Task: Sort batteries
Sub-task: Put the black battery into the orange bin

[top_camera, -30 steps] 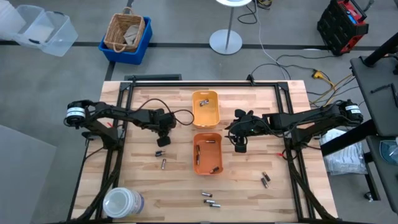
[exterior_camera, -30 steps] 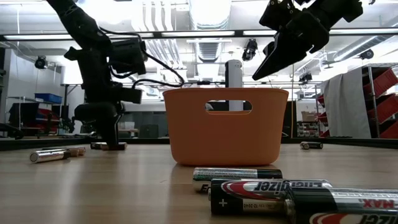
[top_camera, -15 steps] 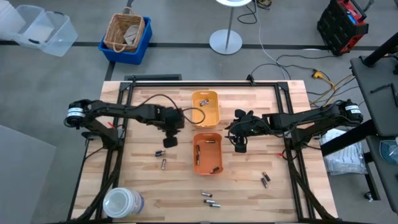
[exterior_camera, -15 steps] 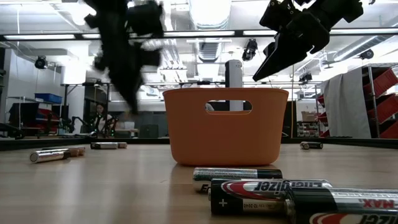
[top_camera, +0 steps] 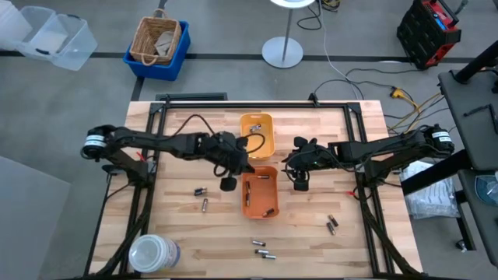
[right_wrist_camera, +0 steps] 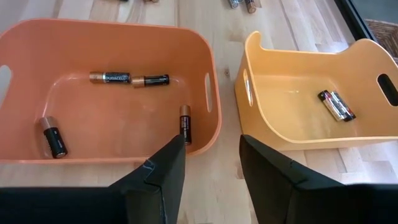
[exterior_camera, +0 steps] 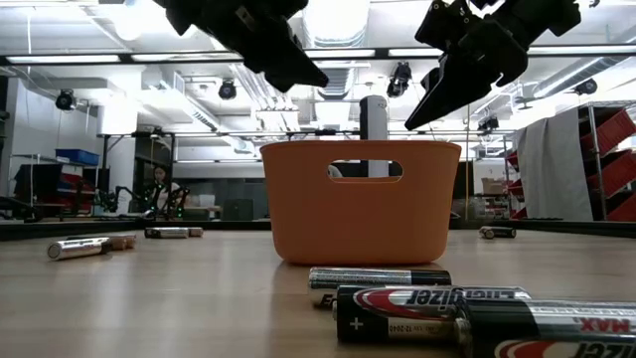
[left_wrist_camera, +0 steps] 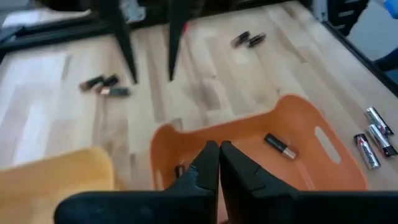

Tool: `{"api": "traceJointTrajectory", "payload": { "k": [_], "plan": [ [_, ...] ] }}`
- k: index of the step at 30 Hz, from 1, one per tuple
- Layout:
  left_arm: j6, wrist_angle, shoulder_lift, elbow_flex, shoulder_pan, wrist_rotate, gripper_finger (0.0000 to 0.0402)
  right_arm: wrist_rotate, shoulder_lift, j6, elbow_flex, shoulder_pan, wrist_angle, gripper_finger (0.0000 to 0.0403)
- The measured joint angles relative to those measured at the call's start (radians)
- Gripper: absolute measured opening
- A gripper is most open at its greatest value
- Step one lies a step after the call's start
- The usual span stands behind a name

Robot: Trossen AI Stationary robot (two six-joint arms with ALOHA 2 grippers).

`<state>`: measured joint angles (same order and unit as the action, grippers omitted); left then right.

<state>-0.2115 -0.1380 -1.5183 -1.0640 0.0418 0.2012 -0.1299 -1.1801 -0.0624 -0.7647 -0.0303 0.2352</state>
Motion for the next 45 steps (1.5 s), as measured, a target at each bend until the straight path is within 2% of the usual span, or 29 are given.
{"api": "traceJointTrajectory", "payload": {
  "k": [3,11,18,20,23,27,31,33,39,45],
  "plan": [
    [-0.017,0.068,-0.008,0.028,-0.017,-0.002,0.0006,0.000,0.000,0.000,0.000,0.000,0.001,0.0151],
    [0.011,0.070,-0.013,0.067,-0.017,-0.035,0.0003,0.000,0.000,0.009,0.000,0.000,0.037,0.0162],
    [0.015,0.055,-0.011,0.067,-0.017,-0.038,0.0001,-0.001,0.001,0.081,0.000,0.005,0.046,0.0150],
    [0.021,0.055,-0.008,0.067,-0.017,-0.061,0.0001,-0.026,0.006,0.121,0.000,0.014,0.055,0.0145],
    [0.052,0.039,-0.005,0.058,-0.017,-0.109,0.0000,-0.144,0.026,0.219,-0.005,0.049,0.116,0.0135],
    [0.074,-0.023,-0.005,0.025,-0.016,-0.195,0.0000,-0.281,0.054,0.391,-0.048,0.169,0.253,0.0119],
    [0.065,-0.078,-0.005,-0.013,-0.016,-0.255,0.0000,-0.282,0.055,0.414,-0.083,0.341,0.284,0.0101],
    [0.063,-0.109,-0.005,-0.033,-0.016,-0.281,0.0000,-0.252,0.038,0.406,-0.103,0.434,0.286,0.0092],
    [0.063,-0.248,-0.004,-0.083,-0.016,-0.343,0.0000,-0.017,-0.102,0.345,-0.197,0.688,0.290,0.0084],
    [0.063,-0.313,-0.003,-0.087,-0.016,-0.349,0.0000,0.025,-0.329,0.286,-0.357,0.793,0.388,0.0121]
  ]
}}
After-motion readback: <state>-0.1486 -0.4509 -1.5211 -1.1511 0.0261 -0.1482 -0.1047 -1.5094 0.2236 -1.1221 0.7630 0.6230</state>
